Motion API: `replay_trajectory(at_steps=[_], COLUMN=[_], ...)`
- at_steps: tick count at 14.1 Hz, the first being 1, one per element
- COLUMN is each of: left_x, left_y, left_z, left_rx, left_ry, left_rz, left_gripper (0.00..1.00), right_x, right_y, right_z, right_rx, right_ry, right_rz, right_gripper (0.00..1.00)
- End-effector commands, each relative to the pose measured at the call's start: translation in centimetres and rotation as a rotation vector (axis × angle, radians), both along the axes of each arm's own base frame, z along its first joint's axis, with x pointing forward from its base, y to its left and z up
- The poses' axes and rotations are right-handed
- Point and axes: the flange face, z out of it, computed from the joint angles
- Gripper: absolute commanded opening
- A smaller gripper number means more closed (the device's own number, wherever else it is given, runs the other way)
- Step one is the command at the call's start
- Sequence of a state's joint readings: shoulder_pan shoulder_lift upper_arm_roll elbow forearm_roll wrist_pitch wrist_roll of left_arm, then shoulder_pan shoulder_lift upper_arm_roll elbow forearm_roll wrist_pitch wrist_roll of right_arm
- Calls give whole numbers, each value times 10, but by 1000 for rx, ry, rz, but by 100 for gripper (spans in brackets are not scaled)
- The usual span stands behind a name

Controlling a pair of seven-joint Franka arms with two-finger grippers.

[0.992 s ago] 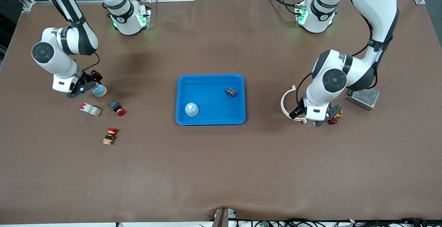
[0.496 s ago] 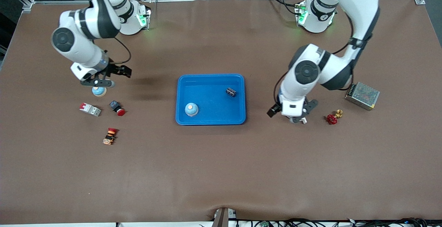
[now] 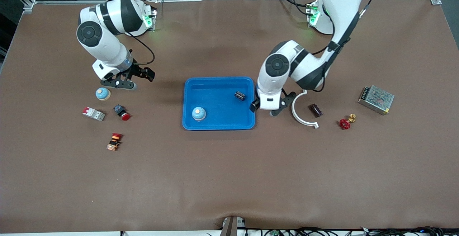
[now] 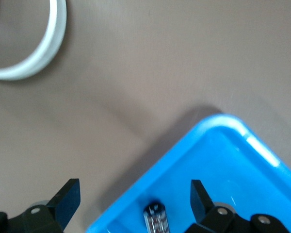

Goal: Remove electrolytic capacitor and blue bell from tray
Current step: 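Move the left gripper to the second capacitor while the right gripper reaches the bell, then grip the second capacitor with the left gripper while the right gripper grips the bell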

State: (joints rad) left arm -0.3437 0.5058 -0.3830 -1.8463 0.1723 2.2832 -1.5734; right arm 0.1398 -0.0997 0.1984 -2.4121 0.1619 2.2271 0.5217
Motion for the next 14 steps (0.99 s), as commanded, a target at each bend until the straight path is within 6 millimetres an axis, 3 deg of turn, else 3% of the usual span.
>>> replay_trajectory(at_steps=[1,7,10,14], left_x=[-10,-32,-33,-41], left_y=[-20,-58,-77,-85], left_z=[-12,-41,-46,-63], left_rx=[-5,-81,-99,-78], left_ry=[-6,-26,-25,-16], left_rz=[37,136,156,146], left_gripper=[100,100,100,100], right_x=[0,-6,7,37], right_y=[50,147,190,218], right_z=[-15,-95,-111,-122], right_rx=[70,125,142,60], right_ry=[16,-91,-71,-47], right_rz=[-193,-382,-409,-422], right_gripper=[100,100,100,100])
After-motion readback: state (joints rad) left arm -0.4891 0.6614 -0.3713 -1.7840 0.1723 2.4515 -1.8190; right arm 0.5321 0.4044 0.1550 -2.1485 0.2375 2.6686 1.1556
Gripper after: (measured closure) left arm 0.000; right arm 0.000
